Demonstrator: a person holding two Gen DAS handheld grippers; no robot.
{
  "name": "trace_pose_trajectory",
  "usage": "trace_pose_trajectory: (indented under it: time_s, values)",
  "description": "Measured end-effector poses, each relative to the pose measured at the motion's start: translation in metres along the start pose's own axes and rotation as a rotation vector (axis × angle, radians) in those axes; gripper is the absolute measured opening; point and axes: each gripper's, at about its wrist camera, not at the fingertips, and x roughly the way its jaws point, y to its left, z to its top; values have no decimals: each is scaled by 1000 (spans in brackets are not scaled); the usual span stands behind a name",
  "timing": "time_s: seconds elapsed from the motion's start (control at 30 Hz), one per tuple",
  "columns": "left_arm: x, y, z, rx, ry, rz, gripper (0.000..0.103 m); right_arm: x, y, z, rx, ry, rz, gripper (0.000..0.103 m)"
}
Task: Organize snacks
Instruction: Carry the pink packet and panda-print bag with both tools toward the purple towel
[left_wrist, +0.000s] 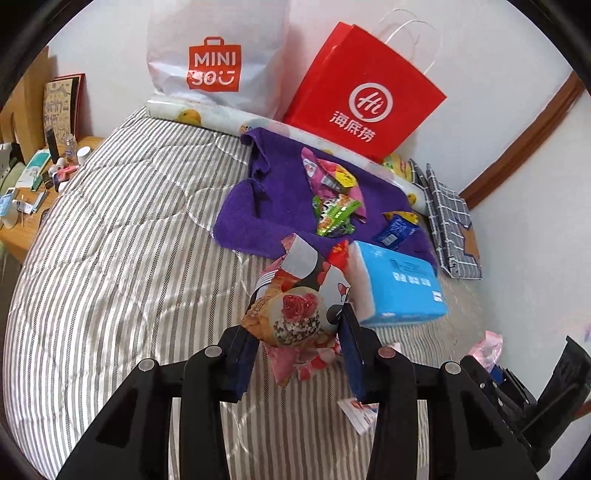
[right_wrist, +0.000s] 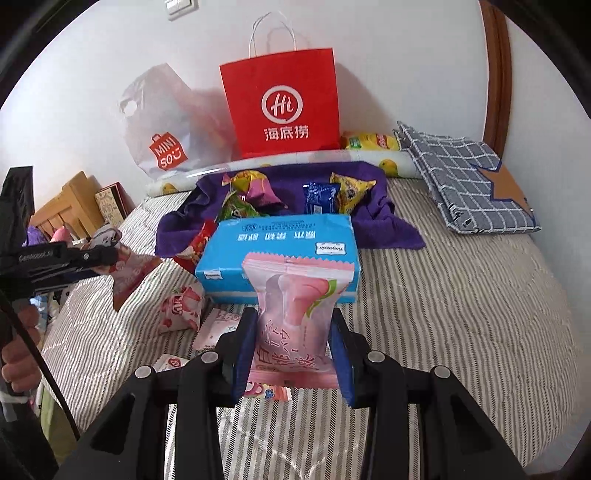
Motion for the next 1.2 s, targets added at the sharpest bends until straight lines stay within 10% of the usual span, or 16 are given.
trace_pose_trajectory:
  time_s: [0.57, 1.2]
  values:
    - [-9, -63, -19, 98, 7, -74, 41, -48, -12, 15, -9, -106, -23, 36]
    - [11, -103, 33, 114, -4, -125, 41, -28, -33, 75, -13, -137, -6, 36]
